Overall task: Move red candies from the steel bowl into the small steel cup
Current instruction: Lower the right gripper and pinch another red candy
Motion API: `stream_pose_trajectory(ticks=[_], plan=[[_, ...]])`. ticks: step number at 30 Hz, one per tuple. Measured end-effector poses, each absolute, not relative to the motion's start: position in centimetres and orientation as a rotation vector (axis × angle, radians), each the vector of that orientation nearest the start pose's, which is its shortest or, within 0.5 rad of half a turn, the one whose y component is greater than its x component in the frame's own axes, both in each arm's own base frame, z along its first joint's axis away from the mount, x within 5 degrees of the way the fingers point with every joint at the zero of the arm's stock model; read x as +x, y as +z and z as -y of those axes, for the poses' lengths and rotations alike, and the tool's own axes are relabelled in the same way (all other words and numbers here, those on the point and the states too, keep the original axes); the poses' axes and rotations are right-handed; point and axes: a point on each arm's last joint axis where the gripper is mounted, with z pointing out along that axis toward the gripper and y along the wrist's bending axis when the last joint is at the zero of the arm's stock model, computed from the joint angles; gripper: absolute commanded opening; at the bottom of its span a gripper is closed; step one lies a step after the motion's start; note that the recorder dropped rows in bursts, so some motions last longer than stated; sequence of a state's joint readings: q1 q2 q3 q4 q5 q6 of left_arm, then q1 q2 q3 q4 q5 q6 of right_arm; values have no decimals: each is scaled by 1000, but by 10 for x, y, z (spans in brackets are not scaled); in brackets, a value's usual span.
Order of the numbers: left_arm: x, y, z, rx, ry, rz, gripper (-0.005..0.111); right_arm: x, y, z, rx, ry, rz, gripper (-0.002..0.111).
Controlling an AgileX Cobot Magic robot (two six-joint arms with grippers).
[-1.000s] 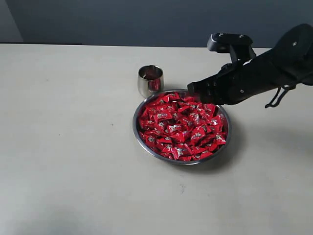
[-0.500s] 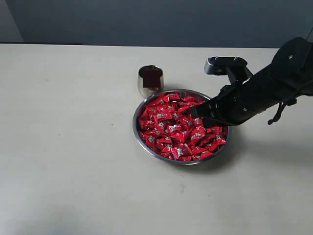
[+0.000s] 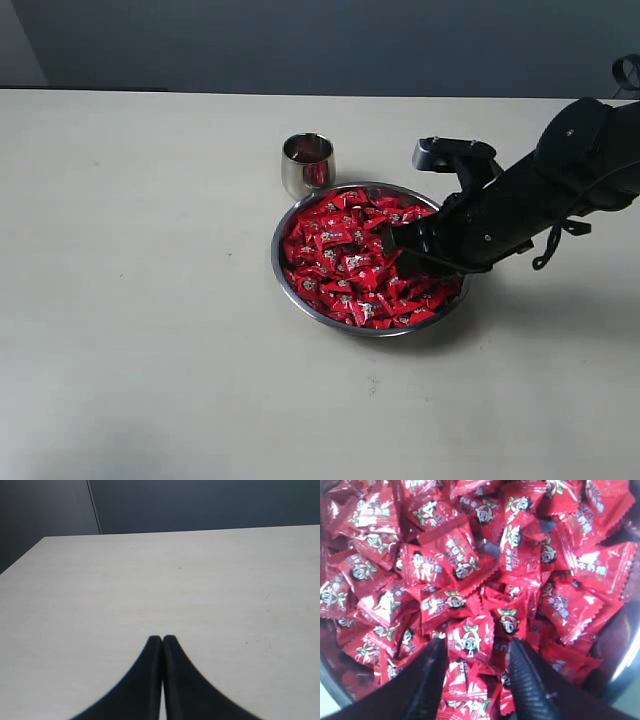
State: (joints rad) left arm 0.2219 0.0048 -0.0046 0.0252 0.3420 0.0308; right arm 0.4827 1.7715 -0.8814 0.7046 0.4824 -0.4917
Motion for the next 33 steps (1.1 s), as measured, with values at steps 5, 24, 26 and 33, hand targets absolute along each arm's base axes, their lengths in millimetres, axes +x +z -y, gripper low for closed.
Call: stream_pose_trajectory(ticks=[5, 24, 26, 33], plan=[[52, 184, -13, -159, 203, -1823, 0, 269, 147, -171, -530, 580, -2749, 41], [52, 184, -13, -159, 203, -1823, 0, 270, 148, -173, -486, 603, -2746, 41], [52, 184, -13, -159, 203, -1823, 0, 270, 148, -173, -486, 603, -2746, 41], [52, 184, -13, -159, 203, -1823, 0, 270, 148, -173, -480, 609, -2746, 41]])
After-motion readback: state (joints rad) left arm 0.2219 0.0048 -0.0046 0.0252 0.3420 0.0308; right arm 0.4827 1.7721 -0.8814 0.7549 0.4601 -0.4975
